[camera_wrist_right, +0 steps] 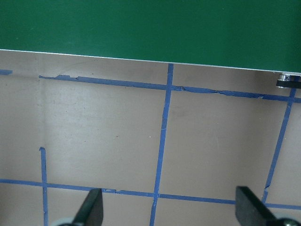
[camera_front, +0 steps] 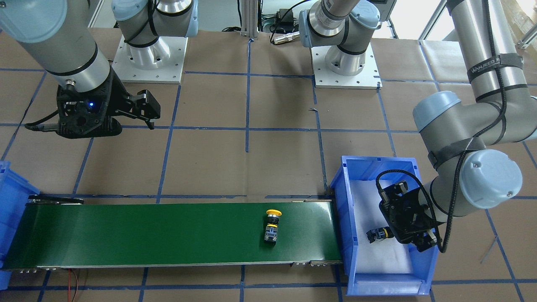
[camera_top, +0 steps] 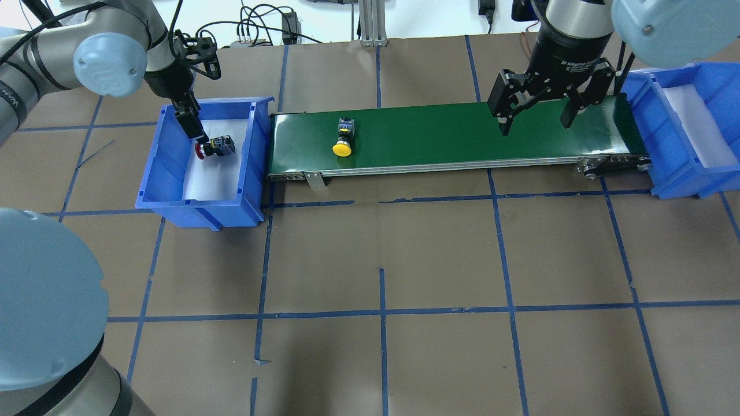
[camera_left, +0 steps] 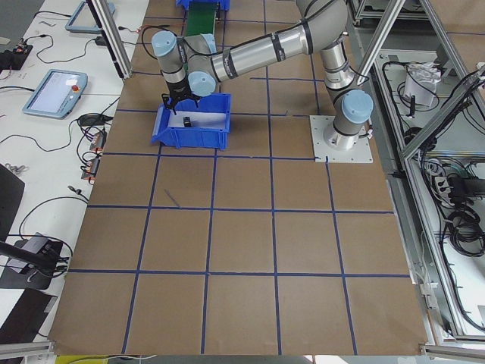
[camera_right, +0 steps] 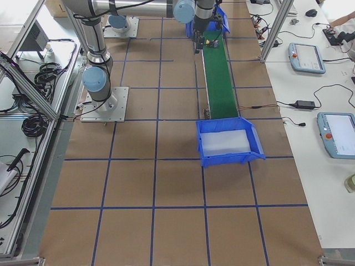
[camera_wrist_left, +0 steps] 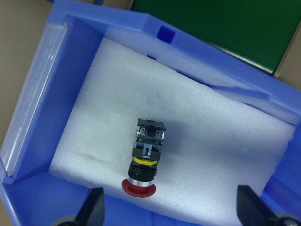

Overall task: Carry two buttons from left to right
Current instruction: 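Return the left gripper into the bin above the red-capped button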

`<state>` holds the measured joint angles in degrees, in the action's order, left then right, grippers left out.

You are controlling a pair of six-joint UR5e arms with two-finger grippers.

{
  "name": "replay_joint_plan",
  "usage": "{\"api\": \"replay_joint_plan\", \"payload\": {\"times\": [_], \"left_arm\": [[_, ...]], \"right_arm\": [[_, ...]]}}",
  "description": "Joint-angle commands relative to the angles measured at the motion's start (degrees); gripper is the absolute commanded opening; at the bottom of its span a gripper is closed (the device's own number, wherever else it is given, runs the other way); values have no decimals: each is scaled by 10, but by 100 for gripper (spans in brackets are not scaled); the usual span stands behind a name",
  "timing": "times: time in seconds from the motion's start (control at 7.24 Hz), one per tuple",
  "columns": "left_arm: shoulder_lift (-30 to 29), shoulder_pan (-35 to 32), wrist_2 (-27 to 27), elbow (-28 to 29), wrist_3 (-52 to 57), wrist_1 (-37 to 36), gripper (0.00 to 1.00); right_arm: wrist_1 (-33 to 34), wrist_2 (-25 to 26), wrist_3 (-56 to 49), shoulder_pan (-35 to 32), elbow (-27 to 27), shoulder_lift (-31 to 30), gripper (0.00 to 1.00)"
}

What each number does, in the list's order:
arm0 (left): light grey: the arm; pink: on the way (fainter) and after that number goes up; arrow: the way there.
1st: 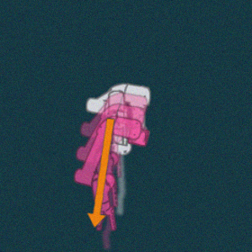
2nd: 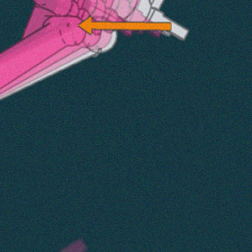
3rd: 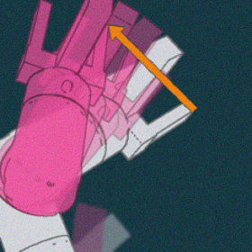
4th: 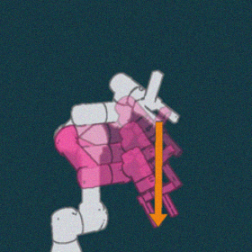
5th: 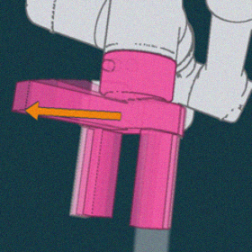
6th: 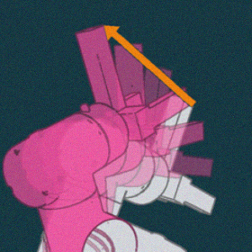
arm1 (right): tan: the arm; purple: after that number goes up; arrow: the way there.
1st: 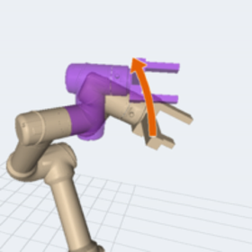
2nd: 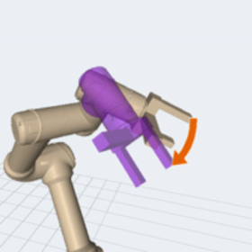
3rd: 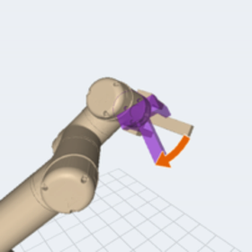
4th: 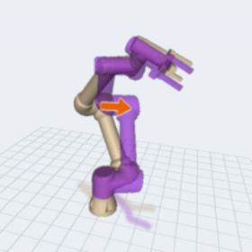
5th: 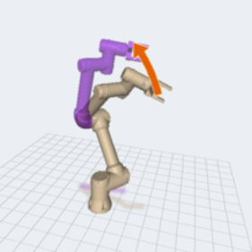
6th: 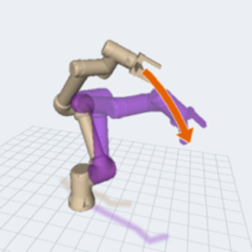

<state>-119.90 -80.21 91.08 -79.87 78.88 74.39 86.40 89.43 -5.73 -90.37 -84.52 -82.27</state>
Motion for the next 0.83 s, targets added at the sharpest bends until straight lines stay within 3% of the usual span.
{"api": "replay_joint_plan", "payload": {"times": [0.0, 0.69], "left_arm": [[-25, 13, 1, -10, 20, -28, 100], [-56, 23, -4, -11, 21, -45, 100]], "right_arm": [[0, 0, -1, 0, 0, 0, 100], [1, 0, 0, -2, 0, 0, 100]]}}
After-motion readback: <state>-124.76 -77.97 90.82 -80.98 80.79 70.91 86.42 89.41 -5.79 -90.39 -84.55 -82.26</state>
